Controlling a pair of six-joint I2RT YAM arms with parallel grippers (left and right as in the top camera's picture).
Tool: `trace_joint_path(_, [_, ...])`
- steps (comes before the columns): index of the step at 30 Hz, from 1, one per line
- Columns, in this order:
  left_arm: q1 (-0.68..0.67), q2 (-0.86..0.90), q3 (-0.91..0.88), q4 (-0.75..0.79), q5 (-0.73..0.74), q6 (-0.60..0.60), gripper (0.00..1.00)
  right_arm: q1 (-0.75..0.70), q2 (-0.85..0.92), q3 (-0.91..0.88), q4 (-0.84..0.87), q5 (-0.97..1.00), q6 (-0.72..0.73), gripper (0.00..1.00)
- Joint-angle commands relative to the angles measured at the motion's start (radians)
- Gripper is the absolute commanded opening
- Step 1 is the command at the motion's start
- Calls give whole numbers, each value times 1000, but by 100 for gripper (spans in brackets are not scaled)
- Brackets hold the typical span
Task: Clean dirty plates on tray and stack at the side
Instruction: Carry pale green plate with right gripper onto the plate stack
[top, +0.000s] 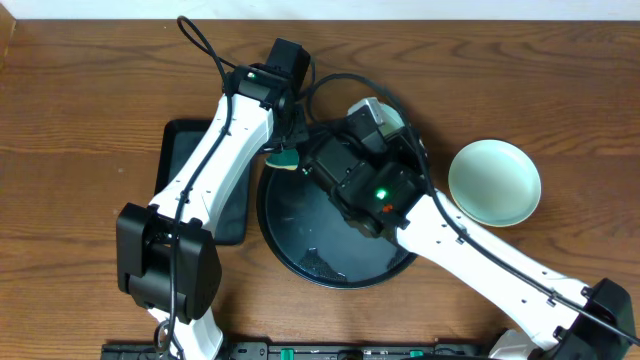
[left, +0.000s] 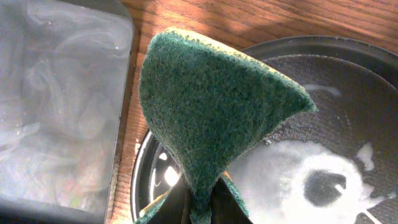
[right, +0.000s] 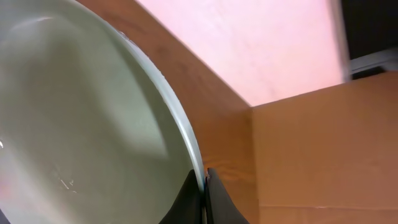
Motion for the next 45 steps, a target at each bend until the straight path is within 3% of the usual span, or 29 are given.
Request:
trace_joint_path(1, [7, -11, 25, 0, -5, 21, 8, 23, -25, 8, 0, 151, 30, 1])
trace_joint_path(13, [7, -11, 25, 0, -5, 21, 8, 55, -29, 8, 0, 209, 56, 1])
trace_joint_path(18, [7, -11, 25, 0, -5, 21, 8, 49, -29, 8, -1, 139, 127, 1])
trace_joint_path(21, [12, -11, 25, 1, -11, 21, 8, 13, -29, 7, -14, -52, 156, 1])
trace_joint_path(26, [51, -11, 25, 0, -13, 21, 8, -136, -29, 7, -51, -556, 155, 1])
trace_joint_path(33, [146, -11, 25, -6, -13, 78, 8, -397, -29, 7, -40, -1096, 59, 1])
trace_joint_path(38, [209, -11, 25, -35, -12, 126, 8, -566, -29, 7, -54, -1311, 32, 1])
trace_joint_path(45, [253, -11, 25, -71, -13, 142, 8, -782, -29, 7, -95, -1351, 34, 1])
